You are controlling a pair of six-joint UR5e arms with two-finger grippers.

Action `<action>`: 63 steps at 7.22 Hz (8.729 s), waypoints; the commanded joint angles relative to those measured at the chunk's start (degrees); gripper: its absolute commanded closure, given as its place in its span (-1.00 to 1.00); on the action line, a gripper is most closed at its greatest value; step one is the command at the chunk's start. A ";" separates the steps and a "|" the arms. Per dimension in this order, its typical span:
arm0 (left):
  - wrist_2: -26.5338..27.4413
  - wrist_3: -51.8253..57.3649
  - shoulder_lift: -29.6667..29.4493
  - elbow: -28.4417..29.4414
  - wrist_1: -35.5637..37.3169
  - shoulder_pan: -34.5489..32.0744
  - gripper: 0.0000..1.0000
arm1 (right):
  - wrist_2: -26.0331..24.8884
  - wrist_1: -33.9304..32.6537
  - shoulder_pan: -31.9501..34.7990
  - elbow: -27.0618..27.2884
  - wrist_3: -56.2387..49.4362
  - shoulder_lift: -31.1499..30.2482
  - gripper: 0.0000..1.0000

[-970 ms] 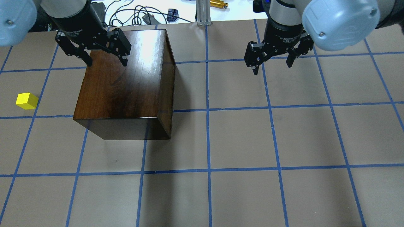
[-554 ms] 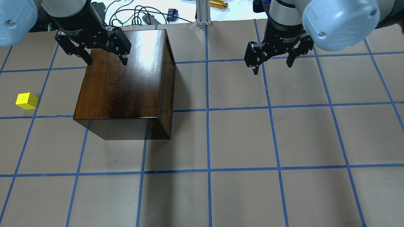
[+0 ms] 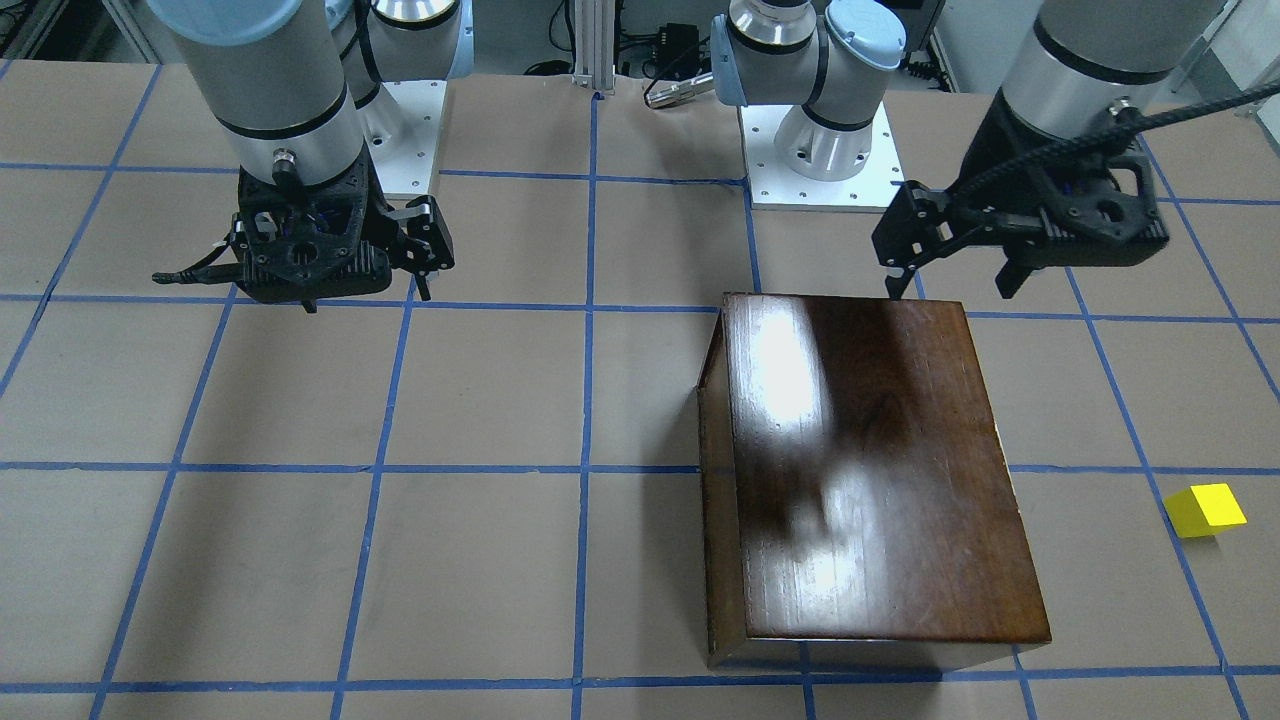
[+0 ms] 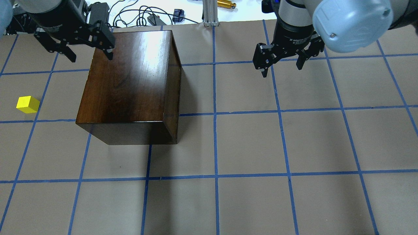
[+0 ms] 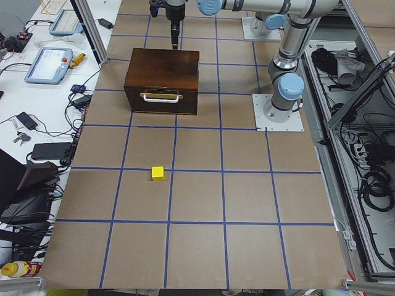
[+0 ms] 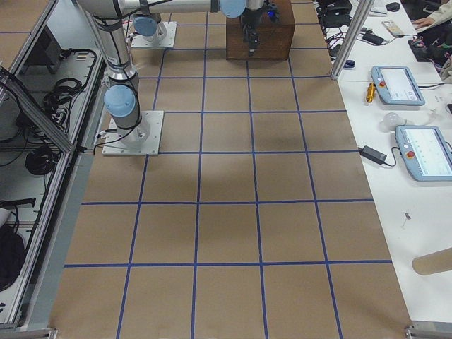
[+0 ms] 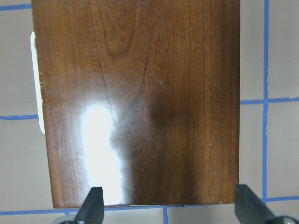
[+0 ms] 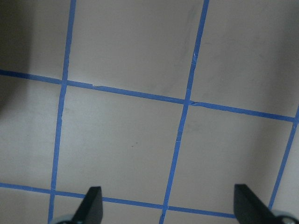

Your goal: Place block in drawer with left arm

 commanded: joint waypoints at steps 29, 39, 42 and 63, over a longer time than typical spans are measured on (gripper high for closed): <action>-21.08 38.39 -26.26 -0.70 5.50 20.95 -1.00 | 0.00 0.00 0.00 0.00 0.03 0.00 -1.00; -17.48 39.71 -25.73 -0.62 5.77 34.66 -1.00 | 0.00 0.00 0.00 0.00 0.03 0.00 -1.00; -17.39 39.54 -23.89 -0.09 5.24 34.57 -1.00 | 0.00 0.00 0.00 0.00 -0.06 0.00 -1.00; 0.45 -4.50 2.13 -6.51 4.80 -5.77 -1.00 | 0.00 0.00 0.00 0.00 0.03 0.00 -1.00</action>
